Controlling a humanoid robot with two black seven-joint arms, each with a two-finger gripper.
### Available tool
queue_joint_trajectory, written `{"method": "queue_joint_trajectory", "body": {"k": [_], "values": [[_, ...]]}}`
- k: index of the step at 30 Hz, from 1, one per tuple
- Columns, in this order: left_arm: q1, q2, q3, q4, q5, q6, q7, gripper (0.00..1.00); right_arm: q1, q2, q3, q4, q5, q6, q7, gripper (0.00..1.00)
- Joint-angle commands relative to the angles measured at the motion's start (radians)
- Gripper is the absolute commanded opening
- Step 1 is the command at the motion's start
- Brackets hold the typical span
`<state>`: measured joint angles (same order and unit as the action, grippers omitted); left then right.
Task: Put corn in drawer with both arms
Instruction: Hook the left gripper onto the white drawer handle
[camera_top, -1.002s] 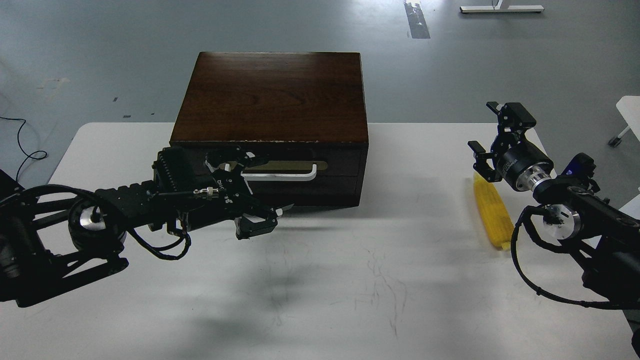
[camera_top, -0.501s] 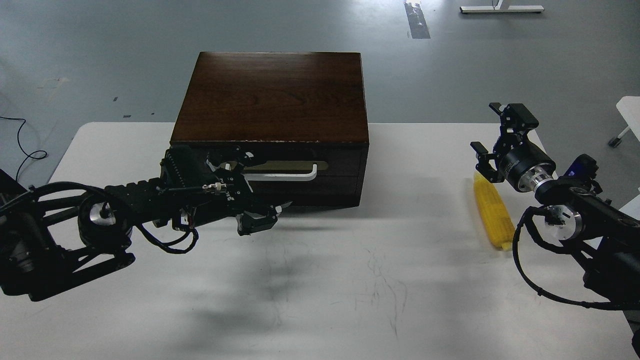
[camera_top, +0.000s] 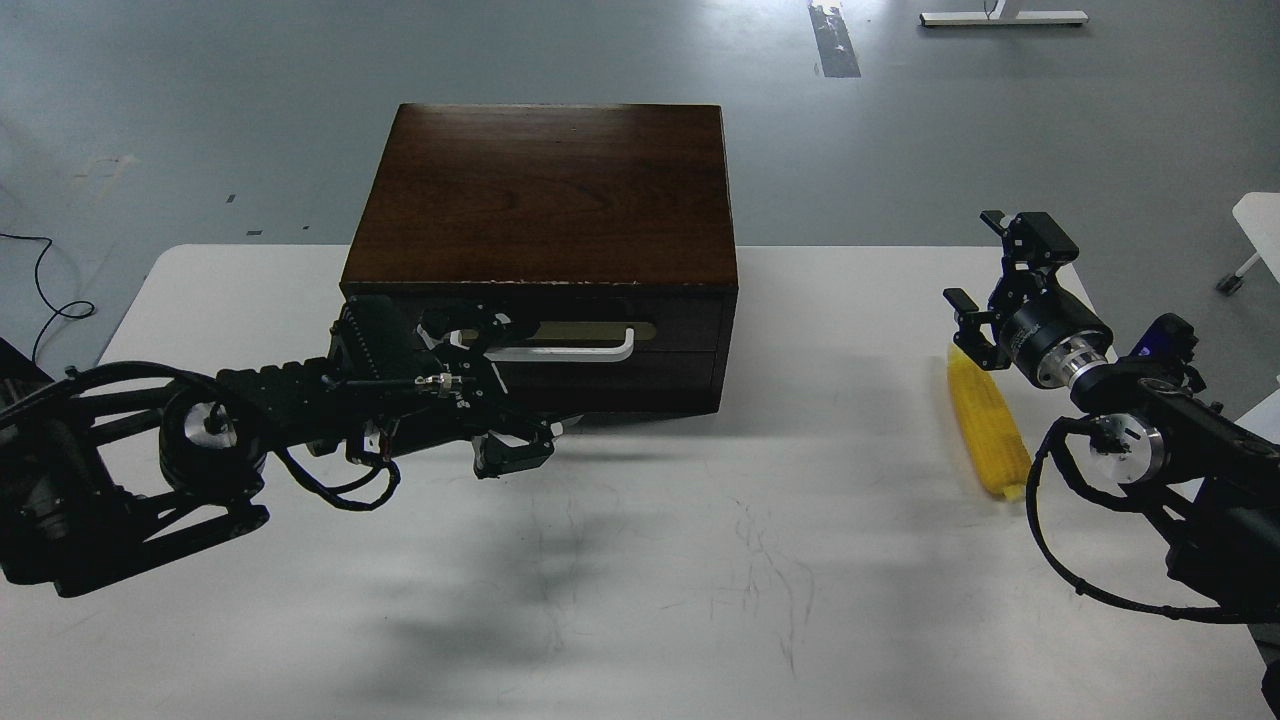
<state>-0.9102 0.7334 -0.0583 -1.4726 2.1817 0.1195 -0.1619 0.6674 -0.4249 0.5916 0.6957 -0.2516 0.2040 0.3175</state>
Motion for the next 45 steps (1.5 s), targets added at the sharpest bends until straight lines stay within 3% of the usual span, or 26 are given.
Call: {"method": "queue_joint_trajectory", "body": {"k": [1, 10, 45], "values": [[-0.022, -0.006, 0.002, -0.002, 0.0, -0.014, -0.018, 0.99, -0.002, 0.0, -0.003, -0.001, 0.0, 0.0, 0.0, 1.0], [-0.104, -0.02, 0.086, 0.0, 0.0, -0.023, -0.028, 0.99, -0.008, 0.0, -0.001, -0.001, 0.0, 0.0, 0.0, 1.0], [-0.148, -0.045, 0.121, 0.046, 0.0, -0.093, -0.064, 0.99, -0.025, 0.003, 0.002, -0.001, 0.002, 0.0, 0.002, 1.0]]}}
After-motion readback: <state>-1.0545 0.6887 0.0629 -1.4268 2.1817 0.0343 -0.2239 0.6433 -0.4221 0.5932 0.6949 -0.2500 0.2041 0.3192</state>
